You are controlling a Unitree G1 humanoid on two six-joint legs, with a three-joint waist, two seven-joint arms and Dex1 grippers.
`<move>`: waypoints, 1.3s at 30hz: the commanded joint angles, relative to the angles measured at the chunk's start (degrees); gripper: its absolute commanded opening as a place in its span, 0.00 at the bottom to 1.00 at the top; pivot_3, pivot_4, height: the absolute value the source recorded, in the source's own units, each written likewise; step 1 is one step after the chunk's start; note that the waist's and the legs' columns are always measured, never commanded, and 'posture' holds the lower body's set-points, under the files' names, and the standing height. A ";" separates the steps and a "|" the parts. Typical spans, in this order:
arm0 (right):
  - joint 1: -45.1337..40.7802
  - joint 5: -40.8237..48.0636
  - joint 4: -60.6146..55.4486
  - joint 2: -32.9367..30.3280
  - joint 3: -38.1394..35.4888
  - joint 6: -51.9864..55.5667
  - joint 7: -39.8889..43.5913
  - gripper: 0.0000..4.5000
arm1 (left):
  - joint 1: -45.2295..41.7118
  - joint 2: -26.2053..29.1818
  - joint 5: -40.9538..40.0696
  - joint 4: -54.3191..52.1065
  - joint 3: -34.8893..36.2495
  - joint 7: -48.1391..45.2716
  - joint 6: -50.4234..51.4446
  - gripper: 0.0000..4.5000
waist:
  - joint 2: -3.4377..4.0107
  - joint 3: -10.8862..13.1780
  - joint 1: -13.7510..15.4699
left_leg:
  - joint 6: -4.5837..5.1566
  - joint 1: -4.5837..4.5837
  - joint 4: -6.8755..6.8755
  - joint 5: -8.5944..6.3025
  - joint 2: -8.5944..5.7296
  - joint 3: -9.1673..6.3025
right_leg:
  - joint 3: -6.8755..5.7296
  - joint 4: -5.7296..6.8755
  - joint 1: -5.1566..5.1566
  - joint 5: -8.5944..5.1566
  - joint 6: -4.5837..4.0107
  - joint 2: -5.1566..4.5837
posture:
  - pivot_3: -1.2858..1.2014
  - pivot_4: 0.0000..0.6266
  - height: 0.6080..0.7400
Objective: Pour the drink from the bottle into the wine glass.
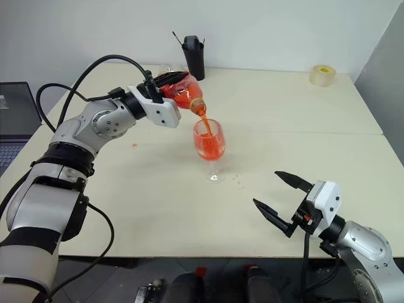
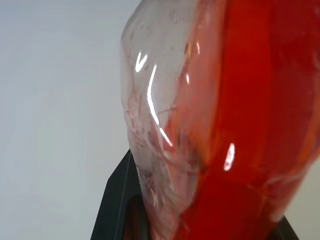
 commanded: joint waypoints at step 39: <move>-9.57 6.21 -3.53 -0.27 -2.51 2.94 -4.43 1.00 | -0.46 -1.02 -6.37 -0.33 3.08 -2.89 1.83 0.23 | -0.01 -0.01 0.00 | 0.00 0.02 0.01 0.00 0.00 0.01 | 0.01 0.04 0.00 0.00 0.00 -0.02 | 0.52 0.24 1.00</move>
